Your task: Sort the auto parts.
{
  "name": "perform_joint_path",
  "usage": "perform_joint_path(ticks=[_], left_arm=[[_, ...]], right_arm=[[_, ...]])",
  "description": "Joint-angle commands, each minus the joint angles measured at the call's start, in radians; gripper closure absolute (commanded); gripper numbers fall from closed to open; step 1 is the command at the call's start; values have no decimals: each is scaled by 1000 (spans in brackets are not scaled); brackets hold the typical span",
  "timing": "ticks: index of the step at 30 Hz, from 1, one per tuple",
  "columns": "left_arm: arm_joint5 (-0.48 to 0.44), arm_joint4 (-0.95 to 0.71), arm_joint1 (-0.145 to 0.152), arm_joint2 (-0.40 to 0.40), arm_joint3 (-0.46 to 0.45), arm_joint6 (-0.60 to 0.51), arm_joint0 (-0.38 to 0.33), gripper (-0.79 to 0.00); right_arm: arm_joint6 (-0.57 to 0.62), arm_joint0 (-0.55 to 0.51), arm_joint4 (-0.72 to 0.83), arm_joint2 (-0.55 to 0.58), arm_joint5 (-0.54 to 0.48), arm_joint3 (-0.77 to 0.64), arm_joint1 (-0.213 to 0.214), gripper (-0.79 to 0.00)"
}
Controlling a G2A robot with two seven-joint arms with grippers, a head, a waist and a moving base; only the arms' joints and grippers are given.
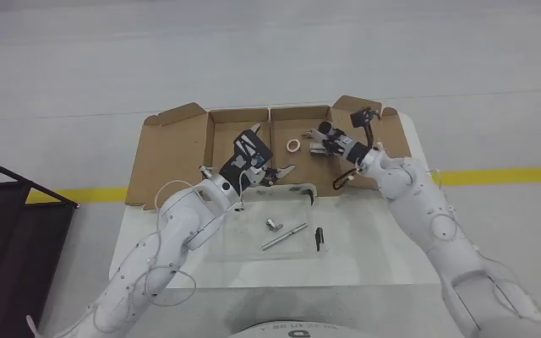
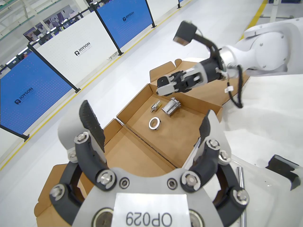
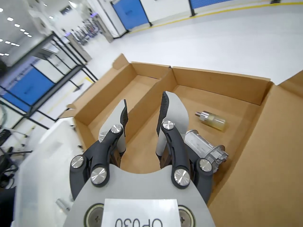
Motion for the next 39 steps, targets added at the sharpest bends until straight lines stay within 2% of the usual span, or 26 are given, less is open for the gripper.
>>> perform_joint_path(ticks=[1,3,6,9,10,39], left_arm=[[0,0,0,0,0,0,0,-785],[0,0,0,0,0,0,0,-785],[0,0,0,0,0,0,0,-785],[0,0,0,0,0,0,0,-785],[0,0,0,0,0,0,0,-785],[15,11,1,-14,-19,19,15,-785]], right_arm=[[38,-22,78,54,-125,4,17,-296],[83,-41,157,93,-220,13,33,-299],[158,-76,271,131,-229,-32,57,-308],[253,-139,386,168,-229,-142,86,-385],[268,-148,396,172,-229,-155,90,-785],[268,-148,396,172,-229,-155,90,-785]])
